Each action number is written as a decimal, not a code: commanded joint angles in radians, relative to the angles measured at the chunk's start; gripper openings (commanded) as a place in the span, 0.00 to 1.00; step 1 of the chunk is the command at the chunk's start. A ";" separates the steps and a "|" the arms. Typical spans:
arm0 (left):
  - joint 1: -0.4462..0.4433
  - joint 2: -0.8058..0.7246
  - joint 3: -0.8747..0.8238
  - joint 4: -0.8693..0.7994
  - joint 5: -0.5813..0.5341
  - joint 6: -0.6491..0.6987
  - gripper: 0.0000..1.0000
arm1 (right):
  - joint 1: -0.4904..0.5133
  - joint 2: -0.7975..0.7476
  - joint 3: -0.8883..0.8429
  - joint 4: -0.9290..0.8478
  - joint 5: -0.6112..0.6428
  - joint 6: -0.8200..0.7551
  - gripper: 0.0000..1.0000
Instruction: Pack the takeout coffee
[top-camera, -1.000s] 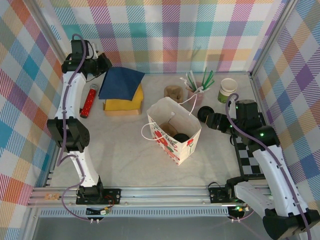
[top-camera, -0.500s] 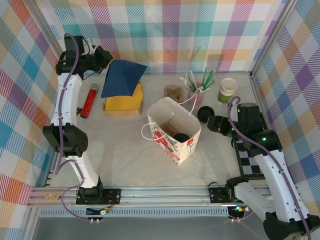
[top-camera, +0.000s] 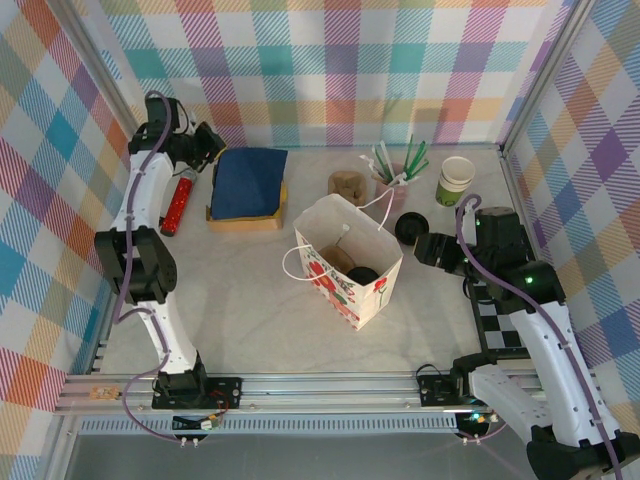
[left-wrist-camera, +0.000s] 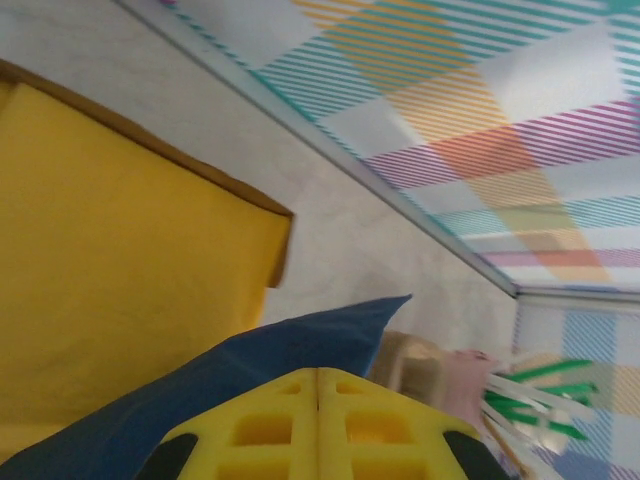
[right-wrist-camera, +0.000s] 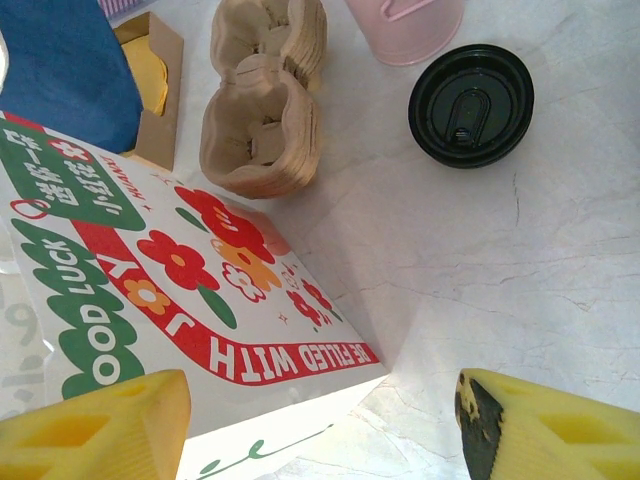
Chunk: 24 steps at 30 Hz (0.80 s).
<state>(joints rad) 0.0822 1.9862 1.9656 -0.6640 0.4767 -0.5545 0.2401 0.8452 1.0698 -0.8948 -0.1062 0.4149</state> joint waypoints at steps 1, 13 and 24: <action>0.007 0.000 0.013 -0.019 -0.066 0.059 0.00 | -0.007 -0.011 -0.017 -0.003 -0.009 0.013 0.70; -0.207 -0.007 -0.036 -0.141 -0.261 0.265 0.00 | -0.006 0.020 -0.055 0.046 -0.040 0.029 0.70; -0.237 0.061 0.153 -0.285 -0.414 0.301 0.68 | -0.006 0.006 -0.073 0.034 -0.027 0.014 0.70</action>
<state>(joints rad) -0.1726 2.0365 2.0380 -0.8921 0.1432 -0.2844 0.2401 0.8665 1.0084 -0.8711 -0.1249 0.4335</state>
